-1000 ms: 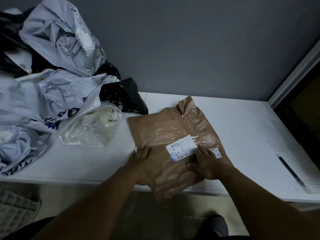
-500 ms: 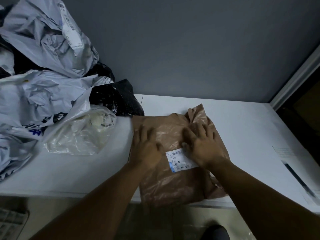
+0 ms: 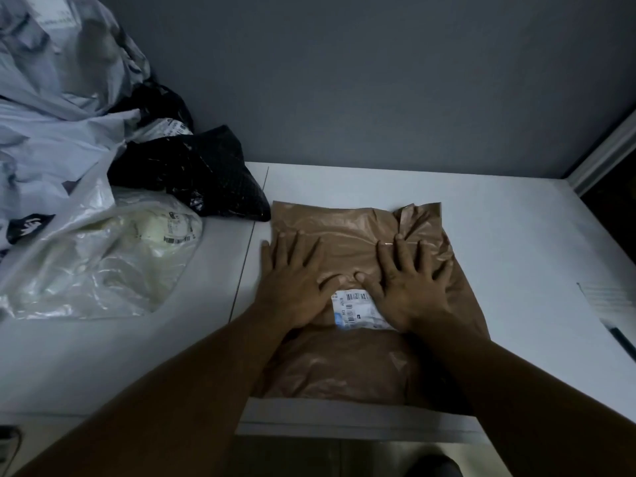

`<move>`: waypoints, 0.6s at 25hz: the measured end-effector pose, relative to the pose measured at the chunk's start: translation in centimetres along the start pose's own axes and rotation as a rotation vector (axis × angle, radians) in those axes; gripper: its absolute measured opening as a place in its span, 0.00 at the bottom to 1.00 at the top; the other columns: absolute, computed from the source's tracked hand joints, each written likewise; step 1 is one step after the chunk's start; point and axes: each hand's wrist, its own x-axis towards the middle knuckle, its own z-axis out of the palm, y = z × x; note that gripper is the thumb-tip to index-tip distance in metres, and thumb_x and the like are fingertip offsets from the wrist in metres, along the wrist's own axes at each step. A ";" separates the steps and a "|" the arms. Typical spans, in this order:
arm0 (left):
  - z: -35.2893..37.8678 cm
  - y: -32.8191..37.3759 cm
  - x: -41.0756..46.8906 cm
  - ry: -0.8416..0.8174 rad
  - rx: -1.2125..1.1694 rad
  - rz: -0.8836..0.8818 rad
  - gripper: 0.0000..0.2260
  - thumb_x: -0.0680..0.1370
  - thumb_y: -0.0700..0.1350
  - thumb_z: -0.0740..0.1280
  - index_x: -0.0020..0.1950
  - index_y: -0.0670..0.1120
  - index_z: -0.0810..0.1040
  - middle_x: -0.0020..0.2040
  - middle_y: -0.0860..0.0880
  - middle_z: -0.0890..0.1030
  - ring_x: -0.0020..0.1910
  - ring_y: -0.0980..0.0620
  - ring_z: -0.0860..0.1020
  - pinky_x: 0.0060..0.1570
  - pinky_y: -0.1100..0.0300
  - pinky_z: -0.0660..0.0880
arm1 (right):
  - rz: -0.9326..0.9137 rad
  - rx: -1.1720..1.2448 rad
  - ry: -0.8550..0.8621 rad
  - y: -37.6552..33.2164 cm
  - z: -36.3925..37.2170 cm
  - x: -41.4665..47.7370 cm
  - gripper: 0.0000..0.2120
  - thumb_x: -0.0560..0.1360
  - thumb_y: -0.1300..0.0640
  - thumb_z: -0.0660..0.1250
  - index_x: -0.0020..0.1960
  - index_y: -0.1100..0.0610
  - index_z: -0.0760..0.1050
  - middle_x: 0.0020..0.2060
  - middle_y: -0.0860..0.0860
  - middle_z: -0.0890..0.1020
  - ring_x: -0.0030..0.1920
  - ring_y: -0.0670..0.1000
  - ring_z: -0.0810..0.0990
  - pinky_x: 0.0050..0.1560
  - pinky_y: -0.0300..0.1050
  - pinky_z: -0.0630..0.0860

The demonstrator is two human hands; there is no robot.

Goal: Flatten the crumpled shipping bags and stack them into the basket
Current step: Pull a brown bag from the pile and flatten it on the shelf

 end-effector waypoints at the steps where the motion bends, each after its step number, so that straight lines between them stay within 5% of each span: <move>1: -0.3 0.1 -0.1 0.008 0.002 0.007 0.36 0.77 0.70 0.40 0.80 0.54 0.38 0.81 0.44 0.38 0.78 0.40 0.35 0.74 0.38 0.33 | 0.012 0.002 -0.010 -0.1 0.0 -0.1 0.37 0.77 0.27 0.39 0.81 0.42 0.39 0.82 0.48 0.41 0.80 0.63 0.38 0.72 0.75 0.38; 7: -2.3 2.0 -3.2 0.054 -0.174 -0.019 0.33 0.80 0.64 0.50 0.81 0.53 0.45 0.81 0.46 0.40 0.79 0.42 0.36 0.76 0.40 0.37 | 0.011 -0.003 0.220 -1.2 -2.5 -0.2 0.39 0.76 0.26 0.42 0.81 0.44 0.49 0.81 0.52 0.49 0.79 0.65 0.47 0.72 0.76 0.44; 15: 1.2 2.2 -4.8 0.072 -0.053 0.022 0.43 0.68 0.77 0.36 0.74 0.54 0.28 0.80 0.44 0.36 0.78 0.40 0.34 0.72 0.35 0.33 | -0.010 -0.022 0.001 -1.1 -0.7 2.0 0.41 0.73 0.23 0.35 0.81 0.42 0.37 0.81 0.52 0.38 0.79 0.62 0.35 0.71 0.77 0.39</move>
